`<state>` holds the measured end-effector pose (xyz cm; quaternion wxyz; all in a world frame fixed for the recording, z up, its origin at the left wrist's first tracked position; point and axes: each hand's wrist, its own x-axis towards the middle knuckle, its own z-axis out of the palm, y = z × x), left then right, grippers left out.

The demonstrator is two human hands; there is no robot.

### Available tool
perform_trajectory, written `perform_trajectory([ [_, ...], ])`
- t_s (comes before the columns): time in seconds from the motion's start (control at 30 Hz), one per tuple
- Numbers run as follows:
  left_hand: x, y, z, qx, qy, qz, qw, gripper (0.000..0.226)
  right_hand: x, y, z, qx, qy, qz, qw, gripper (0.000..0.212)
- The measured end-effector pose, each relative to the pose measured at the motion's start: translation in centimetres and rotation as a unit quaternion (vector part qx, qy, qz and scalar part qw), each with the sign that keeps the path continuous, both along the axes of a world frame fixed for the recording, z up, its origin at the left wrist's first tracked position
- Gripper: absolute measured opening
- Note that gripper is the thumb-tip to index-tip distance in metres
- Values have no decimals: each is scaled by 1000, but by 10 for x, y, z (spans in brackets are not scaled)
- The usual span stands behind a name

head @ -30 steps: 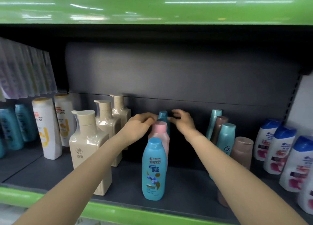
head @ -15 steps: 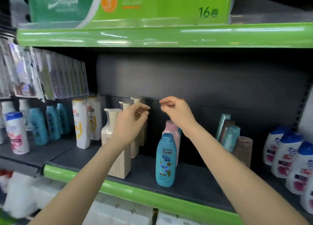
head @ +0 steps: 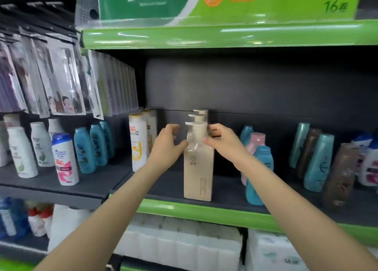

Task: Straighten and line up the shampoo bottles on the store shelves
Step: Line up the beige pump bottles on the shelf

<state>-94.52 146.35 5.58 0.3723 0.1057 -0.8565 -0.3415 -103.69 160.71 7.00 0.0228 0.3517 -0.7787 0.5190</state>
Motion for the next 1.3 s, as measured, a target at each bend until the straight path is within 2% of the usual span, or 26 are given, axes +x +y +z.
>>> perform_trajectory([
  [0.07, 0, -13, -5, 3, -51, -43, 998, 58, 9, -5, -9, 1, -3, -22, 1000, 39],
  [0.17, -1, -24, -12, 17, -99, -111, 989, 61, 18, -7, -19, 8, 0, -68, 998, 47],
  [0.3, -7, -27, -19, 31, -102, -172, 979, 56, 24, -9, -27, -10, -88, -87, 992, 64],
  [0.47, -14, -27, -28, 99, -91, -206, 969, 59, 25, -6, -35, -57, -153, -44, 986, 32],
  [0.67, -8, -29, -31, 111, -63, -231, 965, 58, 37, -4, -43, -134, -101, -66, 984, 37],
  [0.77, 1, -28, -27, 117, -37, -241, 963, 55, 43, 3, -36, -177, -112, -46, 977, 36],
  [0.9, 14, -26, -33, 102, -146, -292, 940, 60, 49, 9, -29, -218, -188, -23, 957, 29],
  [0.97, 20, -28, -38, 111, -159, -284, 939, 58, 50, 9, -30, -215, -211, -23, 953, 28],
  [1.13, 31, -18, -39, 133, -63, -217, 965, 50, 52, 7, -29, -217, -189, -30, 957, 22],
  [1.2, 35, -10, -38, 93, -16, -158, 983, 50, 52, 7, -27, -225, -173, -43, 958, 19],
  [1.3, 36, -4, -35, -12, 19, -82, 996, 56, 56, 5, -22, -186, -165, -55, 967, 30],
])
